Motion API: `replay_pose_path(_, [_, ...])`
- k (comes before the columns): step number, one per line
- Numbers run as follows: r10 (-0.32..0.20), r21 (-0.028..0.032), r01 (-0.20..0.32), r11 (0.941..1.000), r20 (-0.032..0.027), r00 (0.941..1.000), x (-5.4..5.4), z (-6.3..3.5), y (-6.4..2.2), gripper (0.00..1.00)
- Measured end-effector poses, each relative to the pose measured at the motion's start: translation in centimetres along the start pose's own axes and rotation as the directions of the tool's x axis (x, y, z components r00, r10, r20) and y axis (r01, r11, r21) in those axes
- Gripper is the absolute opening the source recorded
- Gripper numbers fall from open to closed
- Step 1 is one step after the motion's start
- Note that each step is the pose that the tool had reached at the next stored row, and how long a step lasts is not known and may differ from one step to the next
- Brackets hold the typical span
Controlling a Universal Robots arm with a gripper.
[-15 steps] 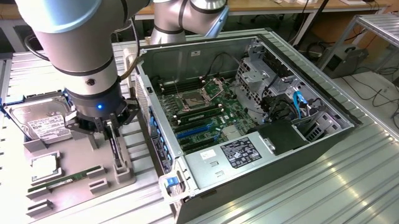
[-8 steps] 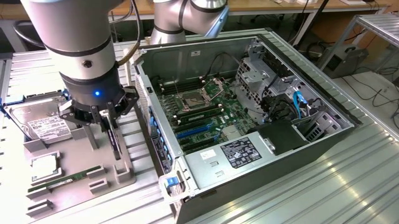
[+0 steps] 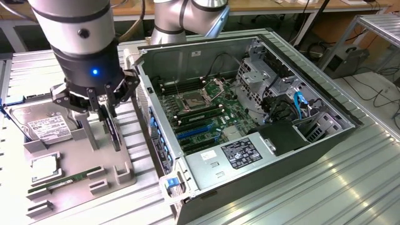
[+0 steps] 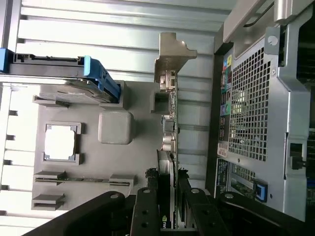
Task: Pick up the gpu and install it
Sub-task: 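Pick up the gpu and move the gpu toward the slot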
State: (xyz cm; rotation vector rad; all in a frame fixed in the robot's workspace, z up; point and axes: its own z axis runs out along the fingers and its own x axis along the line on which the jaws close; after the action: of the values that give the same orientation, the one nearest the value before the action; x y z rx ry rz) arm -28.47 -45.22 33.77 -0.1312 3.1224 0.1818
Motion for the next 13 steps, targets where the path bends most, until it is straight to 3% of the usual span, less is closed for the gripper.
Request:
replay_pose_path(1, [-0.003, -0.0003, 0.003, 1.0, -0.0015, 1.0, -0.2, -0.92, 0.02, 0.26])
replay_pose_path(13, [-0.014, -0.0019, 0.014, 0.9999, -0.0172, 0.9997, -1.8, -7.07, -0.09, 0.26])
